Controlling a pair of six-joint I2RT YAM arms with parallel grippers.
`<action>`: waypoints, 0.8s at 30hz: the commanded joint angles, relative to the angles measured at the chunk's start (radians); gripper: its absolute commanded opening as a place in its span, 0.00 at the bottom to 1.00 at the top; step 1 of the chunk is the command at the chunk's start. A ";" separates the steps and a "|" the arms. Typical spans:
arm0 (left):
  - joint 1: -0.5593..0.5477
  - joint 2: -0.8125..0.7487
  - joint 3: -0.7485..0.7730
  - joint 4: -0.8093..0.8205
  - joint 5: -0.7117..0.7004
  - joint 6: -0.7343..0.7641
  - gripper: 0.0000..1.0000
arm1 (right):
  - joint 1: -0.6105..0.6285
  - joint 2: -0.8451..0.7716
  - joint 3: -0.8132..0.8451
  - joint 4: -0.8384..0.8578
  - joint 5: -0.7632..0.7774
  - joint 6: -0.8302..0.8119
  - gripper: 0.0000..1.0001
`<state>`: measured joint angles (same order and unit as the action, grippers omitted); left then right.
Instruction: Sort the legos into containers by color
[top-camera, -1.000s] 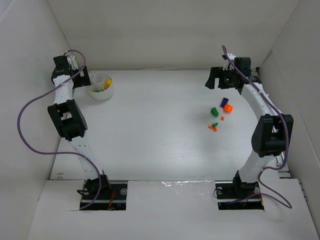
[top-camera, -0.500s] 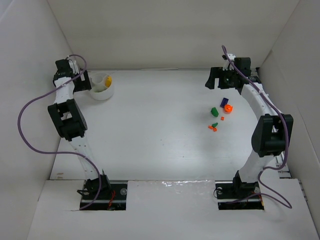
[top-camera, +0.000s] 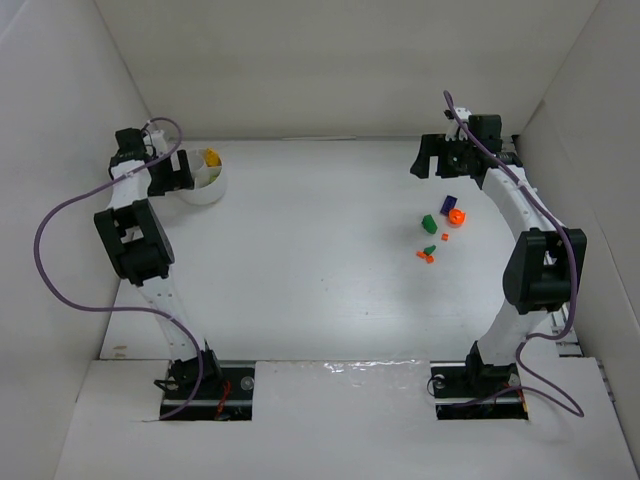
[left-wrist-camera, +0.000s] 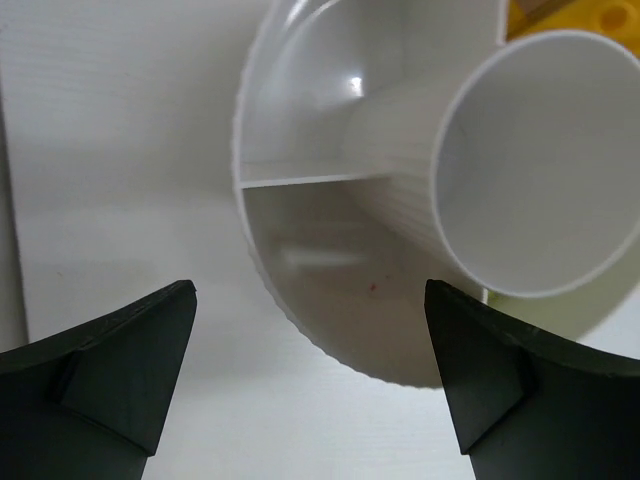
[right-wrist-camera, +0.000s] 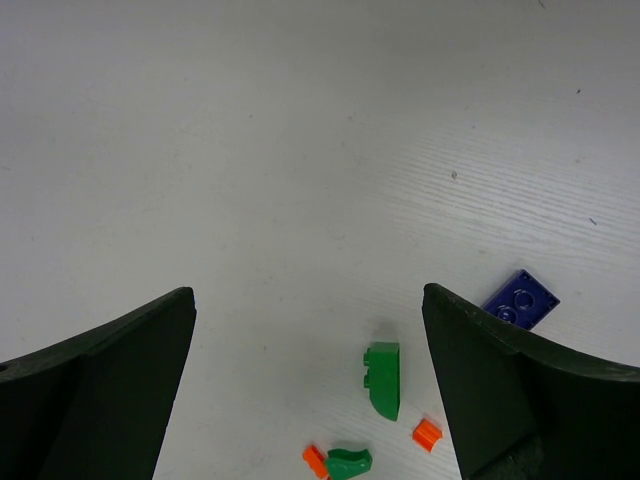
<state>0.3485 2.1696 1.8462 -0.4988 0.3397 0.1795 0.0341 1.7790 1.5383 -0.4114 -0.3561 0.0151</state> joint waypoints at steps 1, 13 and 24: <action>0.006 -0.111 -0.041 -0.009 0.093 0.026 0.96 | 0.006 -0.006 0.036 0.019 -0.014 -0.010 1.00; -0.003 -0.180 -0.050 -0.009 0.218 0.049 0.96 | 0.006 -0.006 0.036 0.019 -0.014 -0.010 1.00; -0.013 -0.215 -0.021 0.055 0.274 0.028 0.96 | 0.015 0.013 0.045 0.019 -0.032 -0.010 1.00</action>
<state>0.3431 1.9854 1.7966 -0.4740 0.5846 0.2119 0.0345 1.7828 1.5383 -0.4114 -0.3672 0.0151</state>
